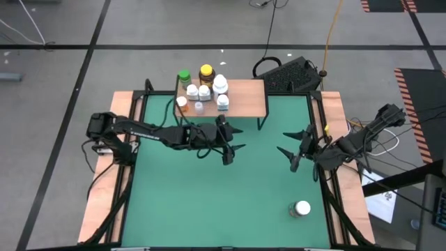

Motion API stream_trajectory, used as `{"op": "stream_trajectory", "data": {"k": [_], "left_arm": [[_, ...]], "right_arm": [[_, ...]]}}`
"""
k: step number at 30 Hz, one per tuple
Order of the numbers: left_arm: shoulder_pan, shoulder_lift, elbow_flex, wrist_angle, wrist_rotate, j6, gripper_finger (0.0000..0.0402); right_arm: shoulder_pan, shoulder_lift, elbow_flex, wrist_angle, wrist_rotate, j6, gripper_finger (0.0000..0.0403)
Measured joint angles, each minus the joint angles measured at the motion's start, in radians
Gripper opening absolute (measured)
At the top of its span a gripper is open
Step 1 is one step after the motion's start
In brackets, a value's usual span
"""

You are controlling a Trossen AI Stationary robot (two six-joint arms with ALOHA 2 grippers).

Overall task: Pick and place medicine bottles onto shelf by color
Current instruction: Put the white and green pill bottle on the shelf

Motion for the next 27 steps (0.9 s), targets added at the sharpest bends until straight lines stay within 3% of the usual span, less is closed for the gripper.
{"op": "stream_trajectory", "data": {"k": [9,15,20,27], "left_arm": [[-0.025,0.214,-0.001,0.351,0.011,-0.005,0.0257],[-0.021,0.345,0.078,0.415,0.166,-0.05,0.0257],[-0.03,0.461,0.244,0.324,0.219,-0.053,0.0257],[-0.056,0.669,0.6,0.204,0.296,-0.041,0.0257]], "right_arm": [[-0.001,0.002,-0.118,0.36,0.004,-0.292,0.0281],[-0.001,-0.002,-0.132,0.49,0.061,-0.345,0.0281],[-0.002,-0.007,-0.132,0.499,0.06,-0.344,0.0281],[-0.02,-0.009,-0.132,0.505,0.062,-0.35,0.0281]]}}
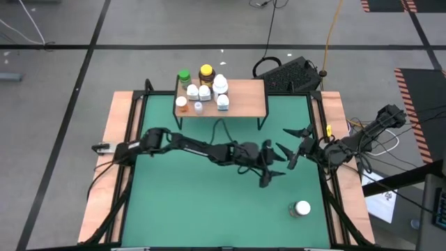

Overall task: Pick and place medicine bottles onto shelf by color
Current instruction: Put the white and green pill bottle on the shelf

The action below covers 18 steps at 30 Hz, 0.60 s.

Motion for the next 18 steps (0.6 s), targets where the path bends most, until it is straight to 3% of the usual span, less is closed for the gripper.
{"op": "stream_trajectory", "data": {"k": [7,18], "left_arm": [[-0.028,0.12,0.204,-0.071,0.003,0.069,0.0283],[-0.037,0.166,0.227,-0.022,0.012,0.068,0.0365]], "right_arm": [[0.0,0.0,0.0,-0.025,0.0,0.008,0.0281],[0.0,0.0,0.0,-0.03,0.0,0.008,0.0281]]}}
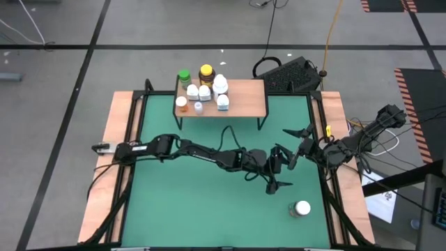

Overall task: Pick and place medicine bottles onto shelf by color
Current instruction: Put the white and green pill bottle on the shelf

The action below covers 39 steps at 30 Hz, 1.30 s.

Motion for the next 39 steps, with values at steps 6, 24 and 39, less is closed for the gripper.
{"op": "stream_trajectory", "data": {"k": [6,24,39], "left_arm": [[0.0,0.018,-0.001,-0.002,0.011,-0.008,0.0359],[-0.01,0.025,-0.001,0.076,0.092,-0.004,0.0356],[-0.065,0.034,-0.001,0.199,0.092,-0.023,0.0356]], "right_arm": [[0.0,0.0,0.0,0.005,-0.001,0.0,0.0281],[-0.007,0.0,0.0,0.038,-0.002,-0.014,0.0281],[-0.006,0.0,0.002,0.26,-0.005,-0.201,0.0281]]}}
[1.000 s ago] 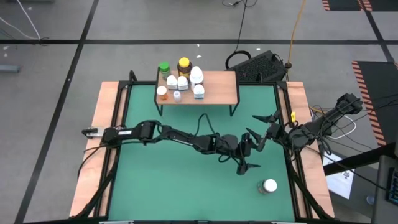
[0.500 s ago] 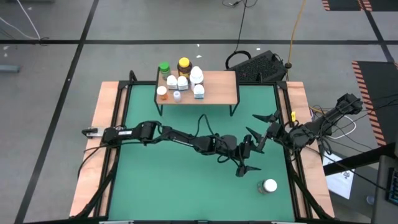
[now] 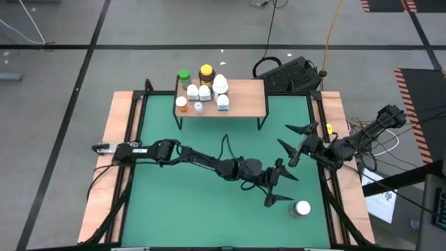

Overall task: Pick and place medicine bottles onto shelf by color
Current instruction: Put the white and green pill bottle on the shelf

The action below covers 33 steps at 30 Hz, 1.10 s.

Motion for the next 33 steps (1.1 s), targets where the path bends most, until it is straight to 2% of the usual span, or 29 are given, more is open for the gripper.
{"op": "stream_trajectory", "data": {"k": [3,6,13,15,18,25,29,33], "left_arm": [[-0.025,0.025,0.002,0.094,-0.003,-0.002,0.0356],[-0.041,0.075,0.06,0.105,-0.016,-0.004,0.0356],[-0.072,0.258,0.371,-0.027,-0.023,0.004,0.0356],[-0.081,0.271,0.341,0.039,-0.023,0.01,0.0356],[-0.072,0.287,0.345,0.046,-0.03,0.001,0.0356],[-0.059,0.284,0.362,-0.039,-0.042,0.031,0.0356],[-0.058,0.284,0.36,-0.051,-0.043,0.03,0.0356],[-0.058,0.284,0.36,-0.035,-0.043,0.029,0.0356]], "right_arm": [[0.001,0.0,0.0,-0.014,-0.001,0.017,0.0281],[0.014,0.0,0.0,-0.003,-0.001,0.017,0.0281],[0.062,-0.003,0.0,0.093,-0.002,0.011,0.0281],[0.072,-0.004,0.0,0.09,-0.001,0.016,0.0281],[0.087,-0.003,0.0,0.084,-0.002,0.015,0.0281],[0.093,-0.004,0.0,0.035,-0.001,0.034,0.0281],[0.134,-0.011,-0.001,-0.057,-0.001,0.11,0.0281],[0.191,-0.023,0.004,-0.069,0.0,0.153,0.0281]]}}
